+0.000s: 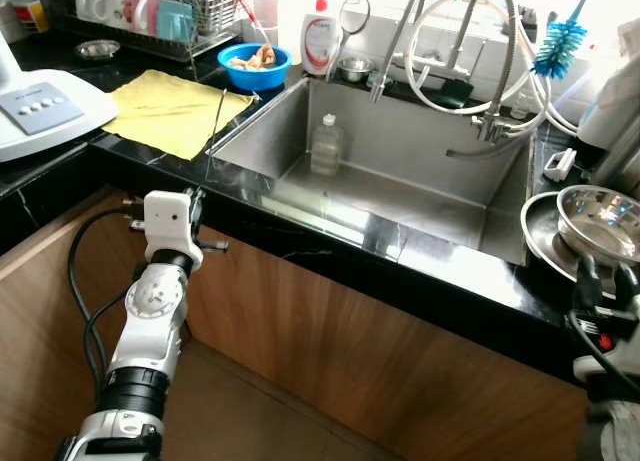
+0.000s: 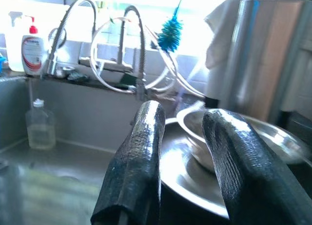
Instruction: Kitchen organization
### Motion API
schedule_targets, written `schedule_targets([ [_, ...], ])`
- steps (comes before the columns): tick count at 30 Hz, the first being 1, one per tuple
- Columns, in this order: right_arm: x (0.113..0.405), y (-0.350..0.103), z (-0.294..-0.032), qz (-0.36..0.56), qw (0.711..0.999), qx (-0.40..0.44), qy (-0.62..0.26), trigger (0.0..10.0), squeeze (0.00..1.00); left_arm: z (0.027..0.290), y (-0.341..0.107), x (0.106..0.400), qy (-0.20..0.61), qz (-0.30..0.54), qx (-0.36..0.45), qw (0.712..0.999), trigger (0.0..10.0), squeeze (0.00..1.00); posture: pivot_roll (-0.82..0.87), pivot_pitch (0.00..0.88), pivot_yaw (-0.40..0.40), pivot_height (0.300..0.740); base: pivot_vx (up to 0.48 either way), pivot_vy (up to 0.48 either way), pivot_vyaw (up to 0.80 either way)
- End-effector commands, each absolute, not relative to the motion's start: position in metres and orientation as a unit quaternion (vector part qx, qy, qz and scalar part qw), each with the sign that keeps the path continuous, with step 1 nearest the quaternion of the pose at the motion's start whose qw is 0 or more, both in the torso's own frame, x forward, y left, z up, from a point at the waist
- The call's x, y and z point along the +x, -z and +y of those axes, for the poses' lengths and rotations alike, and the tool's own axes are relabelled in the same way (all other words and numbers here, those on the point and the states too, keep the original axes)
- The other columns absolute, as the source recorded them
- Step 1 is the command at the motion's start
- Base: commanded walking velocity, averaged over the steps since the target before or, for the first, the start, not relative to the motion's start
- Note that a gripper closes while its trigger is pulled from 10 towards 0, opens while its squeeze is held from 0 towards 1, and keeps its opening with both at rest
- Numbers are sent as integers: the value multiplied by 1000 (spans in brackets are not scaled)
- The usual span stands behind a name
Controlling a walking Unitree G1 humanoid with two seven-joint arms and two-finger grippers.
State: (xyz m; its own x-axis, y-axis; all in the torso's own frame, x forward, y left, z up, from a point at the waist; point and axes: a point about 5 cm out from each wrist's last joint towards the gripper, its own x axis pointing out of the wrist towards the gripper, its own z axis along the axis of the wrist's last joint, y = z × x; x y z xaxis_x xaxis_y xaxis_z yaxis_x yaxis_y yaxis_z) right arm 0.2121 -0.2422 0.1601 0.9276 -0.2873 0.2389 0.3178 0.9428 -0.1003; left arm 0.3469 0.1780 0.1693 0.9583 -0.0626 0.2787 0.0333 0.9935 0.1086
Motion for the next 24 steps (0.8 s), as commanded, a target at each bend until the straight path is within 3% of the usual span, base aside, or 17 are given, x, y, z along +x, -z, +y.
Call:
schedule_targets([
  [1, 218, -156, -242, -98, 981, -68, 156, 10000, 0, 166, -181, 350, 45, -159, 42, 985, 10000, 0, 11, 0, -49, 719, 0, 0, 0],
  [6, 245, -157, -220, -113, 985, -73, 104, 10000, 0, 145, -184, 354, 89, -158, 36, 983, 10000, 0, 16, 0, -18, 719, 0, 0, 0],
  [12, 265, -165, -198, -134, 987, -47, 69, 10000, 0, 139, -185, 357, 97, -154, 29, 983, 10000, 0, -6, 0, -6, 719, 0, 0, 0],
  [24, 250, -168, -196, -146, 983, -51, 100, 10000, 0, 112, -186, 359, 139, -160, 25, 977, 10000, 0, -6, 0, -8, 719, 0, 0, 0],
])
